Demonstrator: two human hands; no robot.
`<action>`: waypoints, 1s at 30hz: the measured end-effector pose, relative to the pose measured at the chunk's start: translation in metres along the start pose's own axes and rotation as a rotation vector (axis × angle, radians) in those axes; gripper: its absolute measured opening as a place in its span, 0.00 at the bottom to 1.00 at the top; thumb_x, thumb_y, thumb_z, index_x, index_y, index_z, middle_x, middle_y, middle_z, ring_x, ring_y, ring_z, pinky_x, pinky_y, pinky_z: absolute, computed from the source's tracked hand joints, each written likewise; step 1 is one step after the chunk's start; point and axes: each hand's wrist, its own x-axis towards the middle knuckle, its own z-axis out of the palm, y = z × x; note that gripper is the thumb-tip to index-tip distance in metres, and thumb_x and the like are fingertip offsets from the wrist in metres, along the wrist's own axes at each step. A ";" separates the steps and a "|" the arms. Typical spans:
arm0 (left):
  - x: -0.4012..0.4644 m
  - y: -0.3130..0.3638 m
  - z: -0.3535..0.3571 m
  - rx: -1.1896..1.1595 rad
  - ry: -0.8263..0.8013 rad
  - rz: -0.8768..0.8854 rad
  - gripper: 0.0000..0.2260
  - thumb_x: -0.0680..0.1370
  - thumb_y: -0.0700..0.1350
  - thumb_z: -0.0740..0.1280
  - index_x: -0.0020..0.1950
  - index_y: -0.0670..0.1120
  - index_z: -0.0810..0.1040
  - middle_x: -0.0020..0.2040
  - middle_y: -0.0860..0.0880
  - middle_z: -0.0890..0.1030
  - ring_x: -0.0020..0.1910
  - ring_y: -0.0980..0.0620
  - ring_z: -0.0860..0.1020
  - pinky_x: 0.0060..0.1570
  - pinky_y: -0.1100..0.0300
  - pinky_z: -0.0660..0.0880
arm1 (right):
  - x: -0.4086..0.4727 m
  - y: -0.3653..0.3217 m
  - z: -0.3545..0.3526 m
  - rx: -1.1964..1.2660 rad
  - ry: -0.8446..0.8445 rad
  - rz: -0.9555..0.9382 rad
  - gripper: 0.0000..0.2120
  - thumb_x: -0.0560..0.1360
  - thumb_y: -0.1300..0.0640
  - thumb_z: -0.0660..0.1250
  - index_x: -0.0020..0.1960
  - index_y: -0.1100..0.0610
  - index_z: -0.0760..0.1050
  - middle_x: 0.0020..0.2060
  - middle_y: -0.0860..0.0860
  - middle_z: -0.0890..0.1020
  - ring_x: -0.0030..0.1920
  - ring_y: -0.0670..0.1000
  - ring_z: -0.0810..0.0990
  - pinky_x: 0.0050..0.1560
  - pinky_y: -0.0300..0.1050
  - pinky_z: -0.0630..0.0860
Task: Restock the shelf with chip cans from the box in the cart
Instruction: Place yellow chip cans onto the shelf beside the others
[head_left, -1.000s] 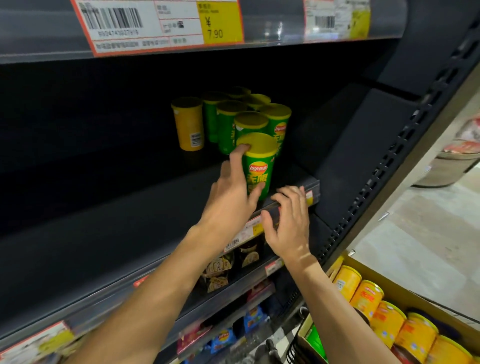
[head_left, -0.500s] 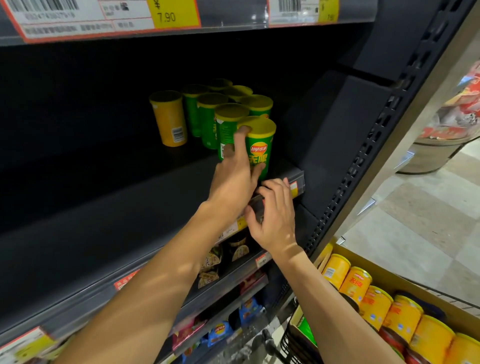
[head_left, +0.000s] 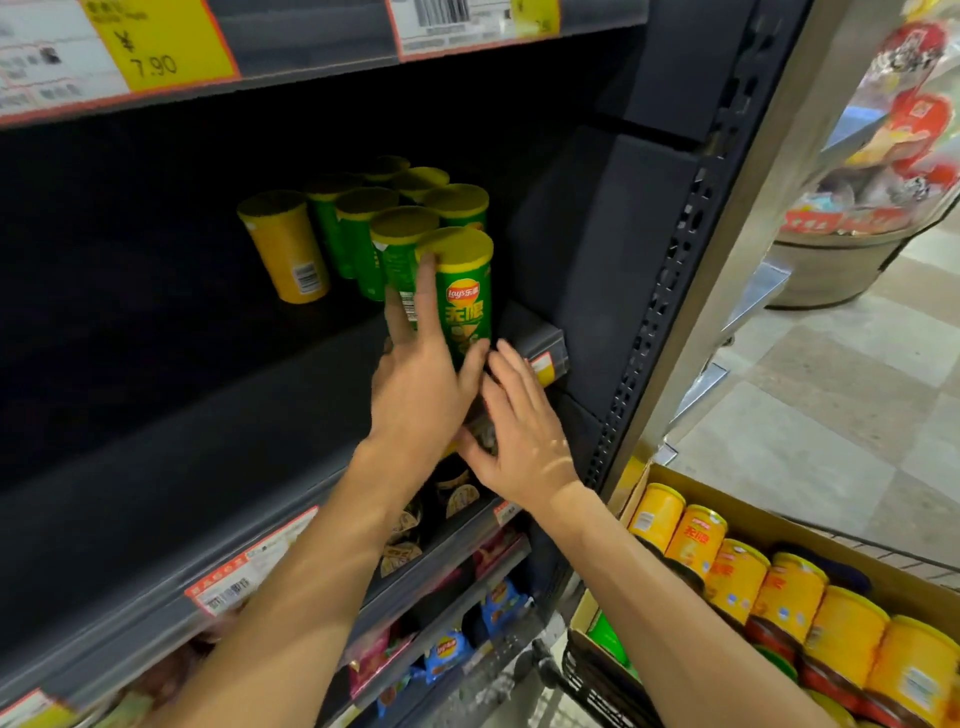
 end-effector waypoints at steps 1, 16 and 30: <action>-0.006 0.001 -0.002 0.067 0.024 0.005 0.36 0.79 0.57 0.65 0.78 0.56 0.44 0.77 0.36 0.59 0.64 0.33 0.74 0.52 0.42 0.78 | -0.004 0.000 -0.004 0.006 -0.026 -0.007 0.28 0.77 0.48 0.68 0.70 0.65 0.71 0.74 0.61 0.67 0.78 0.58 0.59 0.73 0.58 0.66; -0.093 0.044 0.086 0.075 -0.350 0.691 0.22 0.75 0.42 0.70 0.69 0.41 0.75 0.70 0.42 0.74 0.66 0.45 0.74 0.63 0.52 0.75 | -0.166 0.076 -0.106 -0.041 -0.264 0.313 0.29 0.81 0.45 0.61 0.77 0.59 0.63 0.77 0.55 0.62 0.79 0.53 0.57 0.76 0.51 0.62; -0.168 0.168 0.254 0.167 -1.012 0.814 0.29 0.80 0.48 0.64 0.79 0.45 0.58 0.78 0.41 0.59 0.77 0.42 0.59 0.73 0.48 0.61 | -0.354 0.158 -0.202 -0.385 -0.514 0.712 0.31 0.82 0.39 0.47 0.75 0.58 0.67 0.71 0.58 0.72 0.73 0.58 0.69 0.70 0.56 0.71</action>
